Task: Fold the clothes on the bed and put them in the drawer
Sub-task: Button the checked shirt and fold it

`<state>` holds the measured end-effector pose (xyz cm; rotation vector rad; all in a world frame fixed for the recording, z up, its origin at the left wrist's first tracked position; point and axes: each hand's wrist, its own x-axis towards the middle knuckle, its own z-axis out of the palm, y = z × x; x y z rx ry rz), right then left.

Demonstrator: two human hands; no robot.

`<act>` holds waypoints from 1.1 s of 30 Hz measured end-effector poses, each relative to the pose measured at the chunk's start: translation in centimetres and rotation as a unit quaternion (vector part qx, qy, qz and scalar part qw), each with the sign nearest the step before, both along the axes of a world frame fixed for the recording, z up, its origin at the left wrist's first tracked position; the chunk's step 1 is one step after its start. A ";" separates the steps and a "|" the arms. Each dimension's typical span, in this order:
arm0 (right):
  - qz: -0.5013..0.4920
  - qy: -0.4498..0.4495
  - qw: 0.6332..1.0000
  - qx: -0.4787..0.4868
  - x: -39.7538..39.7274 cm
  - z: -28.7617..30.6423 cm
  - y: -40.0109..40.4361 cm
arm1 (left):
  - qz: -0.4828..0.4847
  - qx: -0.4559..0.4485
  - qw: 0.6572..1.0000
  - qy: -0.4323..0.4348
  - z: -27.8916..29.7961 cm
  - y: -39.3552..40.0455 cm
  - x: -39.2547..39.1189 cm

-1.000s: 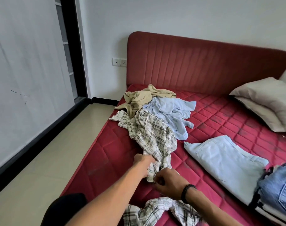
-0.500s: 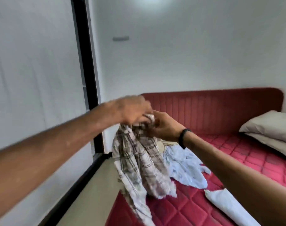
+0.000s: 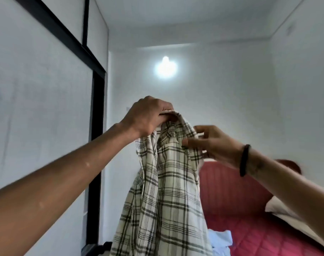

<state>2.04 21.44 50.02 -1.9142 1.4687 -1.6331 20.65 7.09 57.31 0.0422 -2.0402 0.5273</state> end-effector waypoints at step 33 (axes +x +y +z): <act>-0.024 -0.238 0.971 -0.005 -6.8 -8.1 5.4 | 0.102 0.074 0.991 0.055 4.5 -3.2 1.4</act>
